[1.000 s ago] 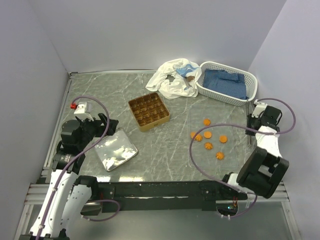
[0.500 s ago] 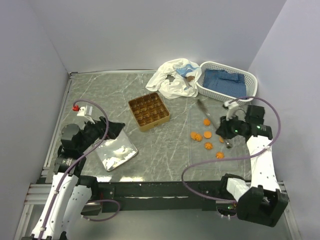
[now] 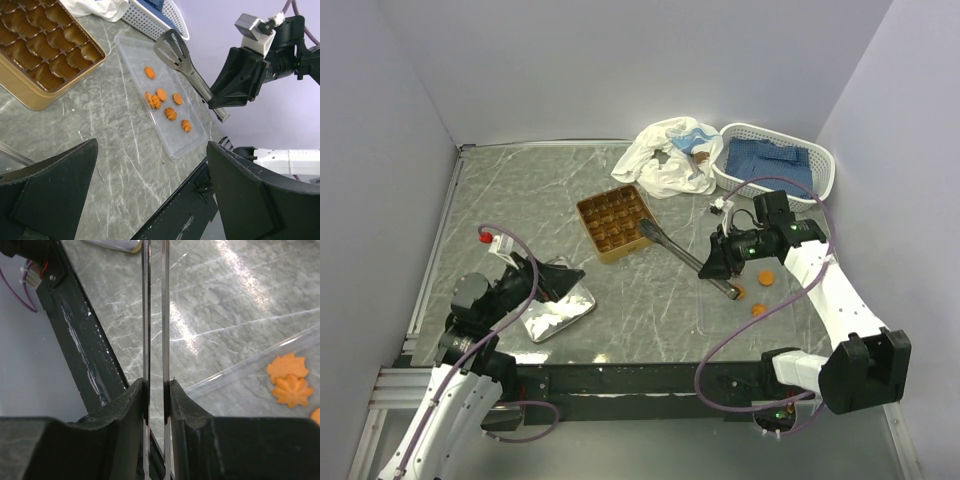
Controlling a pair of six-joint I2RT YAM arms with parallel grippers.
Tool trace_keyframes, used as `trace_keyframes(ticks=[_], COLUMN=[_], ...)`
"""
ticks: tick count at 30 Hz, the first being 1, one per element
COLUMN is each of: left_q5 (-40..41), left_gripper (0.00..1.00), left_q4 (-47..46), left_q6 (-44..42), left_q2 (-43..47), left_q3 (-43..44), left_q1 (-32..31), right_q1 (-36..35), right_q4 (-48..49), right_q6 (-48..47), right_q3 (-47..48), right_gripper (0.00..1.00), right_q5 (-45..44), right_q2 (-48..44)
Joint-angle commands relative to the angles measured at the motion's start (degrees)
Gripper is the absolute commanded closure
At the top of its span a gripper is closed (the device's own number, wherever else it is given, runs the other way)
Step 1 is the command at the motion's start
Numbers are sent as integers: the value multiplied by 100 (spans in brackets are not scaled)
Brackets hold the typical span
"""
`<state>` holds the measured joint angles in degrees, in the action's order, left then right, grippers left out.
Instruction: Pack the cookies
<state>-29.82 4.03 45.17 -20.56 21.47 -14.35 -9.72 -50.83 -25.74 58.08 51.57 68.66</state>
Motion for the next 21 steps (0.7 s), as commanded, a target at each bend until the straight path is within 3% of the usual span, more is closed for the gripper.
trace_keyframes(ticks=[1, 6, 16, 21], left_q5=[144, 91, 135, 266], left_gripper=[3, 3, 4, 4], left_q4=[-122, -227, -105, 334], left_q6=[71, 62, 19, -323], left_q2=[140, 17, 78, -53], left_q3=[-29, -38, 32, 567], left_q1=[-33, -33, -33, -33], right_q1=[-22, -22, -13, 83], right_q4=[310, 521, 592, 408], right_q6=[323, 446, 517, 447], right_q3=[204, -25, -34, 106], right_gripper=[64, 59, 60, 60], right_q5=[-112, -279, -762, -1324], right_q2=[-186, -458, -555, -740])
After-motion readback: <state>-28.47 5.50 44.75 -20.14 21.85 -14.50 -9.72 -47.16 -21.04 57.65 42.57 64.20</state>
